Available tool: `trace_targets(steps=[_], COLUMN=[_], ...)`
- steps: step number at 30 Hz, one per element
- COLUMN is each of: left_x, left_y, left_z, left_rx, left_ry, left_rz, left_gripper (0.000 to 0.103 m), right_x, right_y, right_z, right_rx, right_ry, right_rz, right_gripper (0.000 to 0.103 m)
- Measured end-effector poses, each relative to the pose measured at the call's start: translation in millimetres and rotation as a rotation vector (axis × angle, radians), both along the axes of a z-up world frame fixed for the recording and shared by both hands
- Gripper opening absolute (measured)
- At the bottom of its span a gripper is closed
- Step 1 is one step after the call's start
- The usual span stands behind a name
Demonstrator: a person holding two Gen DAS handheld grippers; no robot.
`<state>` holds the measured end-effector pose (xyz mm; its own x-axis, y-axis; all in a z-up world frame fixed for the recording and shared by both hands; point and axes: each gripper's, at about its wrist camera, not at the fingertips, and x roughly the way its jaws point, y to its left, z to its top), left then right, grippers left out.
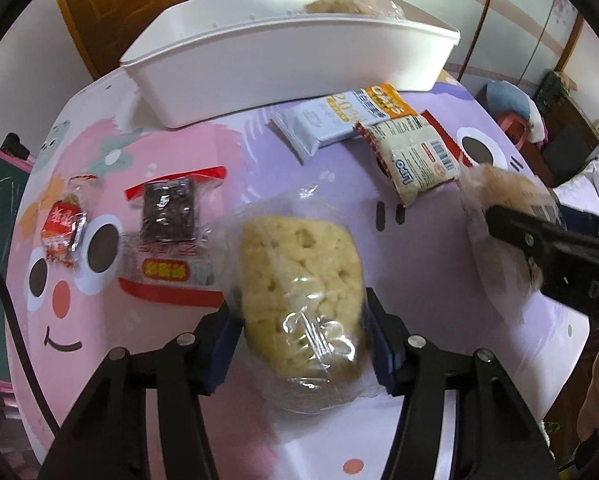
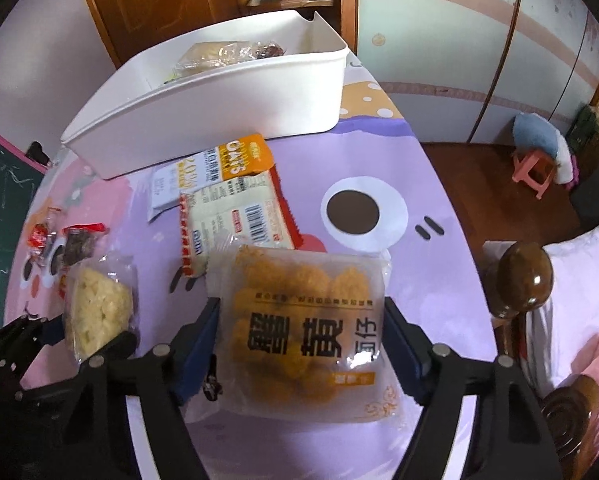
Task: Organize snacks
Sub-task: 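Lift both bags over the white basket and open both grippers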
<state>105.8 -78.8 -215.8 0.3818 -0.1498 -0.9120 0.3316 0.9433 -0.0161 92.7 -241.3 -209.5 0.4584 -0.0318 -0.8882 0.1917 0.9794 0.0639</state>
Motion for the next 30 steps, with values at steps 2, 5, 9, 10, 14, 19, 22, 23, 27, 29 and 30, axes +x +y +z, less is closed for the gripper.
trace_targets(steps=[2,5,9,10,14,19,22,23,27,29,30], left_x=[-1.2,-2.3,-4.9,-5.8,-7.7,-5.6,-1.8,0.0,16.3,25.0,30.4], left_y=[5.7,8.9,12.1,12.4,12.0,11.8,11.5,11.2,17.6,21.7,23.6], left_z=[7.9,19.8,43.3,49.2,75.0,107.7,127.1,134.4,172.8,189.3,197.6], left_rx=[-0.012,-0.014,-0.015,-0.015,-0.008,-0.001,0.002,-0.001,-0.031,-0.050,-0.057], left_ry=[-0.012,-0.044,-0.107,-0.124,-0.201,-0.284,-0.324,-0.338,-0.404,-0.421,-0.429], left_rz=[0.014,0.023,0.023,0.020,0.015,0.006,0.002,0.003,0.027,0.040,0.045], left_gripper=[0.056,0.056,0.056,0.056,0.056,0.056,0.056,0.056,0.056,0.056,0.056], right_x=[-6.0,-11.9,-16.6,-17.5,-19.0,-18.9,-14.8,-13.6,-0.1,6.2,10.2], right_y=[3.0,7.0,12.7,14.5,21.6,30.1,36.2,37.8,43.9,43.9,44.1], right_z=[6.4,16.5,38.1,44.5,66.7,96.4,118.1,124.1,159.9,173.3,182.1], right_rx=[0.011,0.022,0.031,0.033,0.027,0.011,-0.016,-0.027,-0.082,-0.095,-0.102], right_ry=[-0.014,-0.038,-0.093,-0.110,-0.170,-0.251,-0.302,-0.317,-0.409,-0.449,-0.474], right_rz=[0.009,0.019,0.035,0.039,0.057,0.090,0.115,0.120,0.143,0.142,0.140], right_gripper=[0.076,0.076,0.076,0.076,0.076,0.076,0.076,0.076,0.077,0.077,0.077])
